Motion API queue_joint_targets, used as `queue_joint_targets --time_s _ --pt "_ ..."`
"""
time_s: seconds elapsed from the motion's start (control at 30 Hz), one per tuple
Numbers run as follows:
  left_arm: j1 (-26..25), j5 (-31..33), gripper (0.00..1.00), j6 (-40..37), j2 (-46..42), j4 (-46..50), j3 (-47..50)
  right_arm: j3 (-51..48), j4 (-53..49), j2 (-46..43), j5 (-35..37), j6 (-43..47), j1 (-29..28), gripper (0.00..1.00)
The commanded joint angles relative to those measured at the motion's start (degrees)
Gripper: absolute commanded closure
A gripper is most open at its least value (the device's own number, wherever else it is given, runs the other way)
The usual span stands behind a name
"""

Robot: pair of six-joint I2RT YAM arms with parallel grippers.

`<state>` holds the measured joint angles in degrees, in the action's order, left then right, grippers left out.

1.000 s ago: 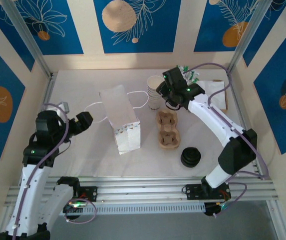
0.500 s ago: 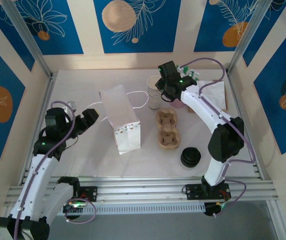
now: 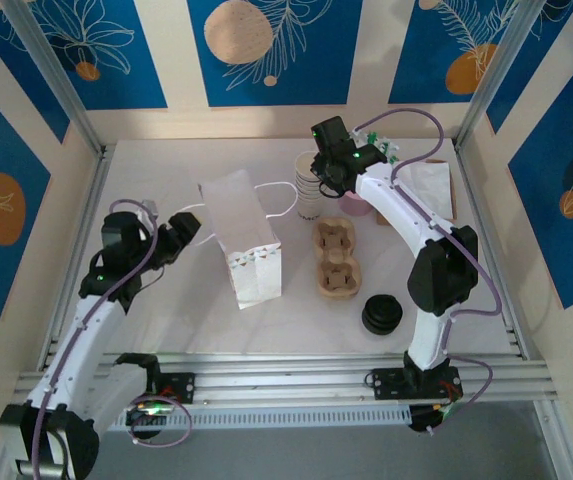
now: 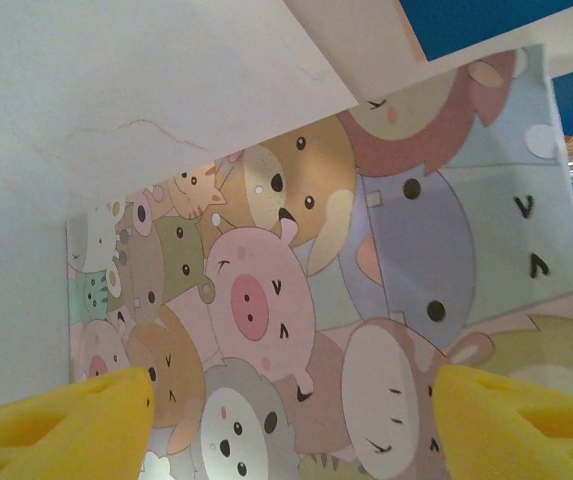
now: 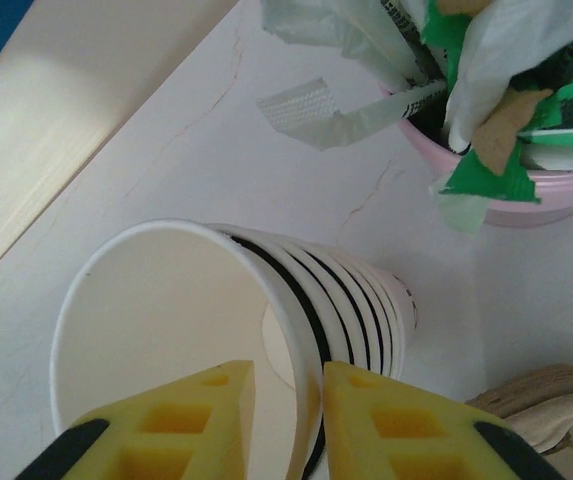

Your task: Pack the takeout coffee

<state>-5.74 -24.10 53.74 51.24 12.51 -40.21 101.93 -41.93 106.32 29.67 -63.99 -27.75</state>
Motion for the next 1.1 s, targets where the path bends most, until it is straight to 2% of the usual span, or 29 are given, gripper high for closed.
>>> queue_joint_targets --time_s 0.0,0.17,0.37,0.73,1.07 --pt "0.38 -2.04 0.27 1.10 1.24 -3.89 0.13 2.34 -1.70 0.71 2.05 0.96 0.11 0.77" --pt "0.38 -1.86 0.28 0.53 3.29 -5.58 -0.52 4.00 -2.53 0.64 2.06 2.34 0.06 0.87" --pt "0.38 -1.34 0.34 -0.01 5.96 -8.58 -0.91 7.87 -3.69 0.29 1.49 5.45 0.07 0.97" --pt "0.38 0.26 0.37 -2.13 12.13 -13.23 -2.80 10.40 -3.64 -5.61 0.52 9.16 -0.11 1.00" --pt "0.38 0.73 0.37 -2.41 17.81 -16.27 -7.53 6.09 -3.81 -18.28 1.96 14.65 -2.76 1.00"
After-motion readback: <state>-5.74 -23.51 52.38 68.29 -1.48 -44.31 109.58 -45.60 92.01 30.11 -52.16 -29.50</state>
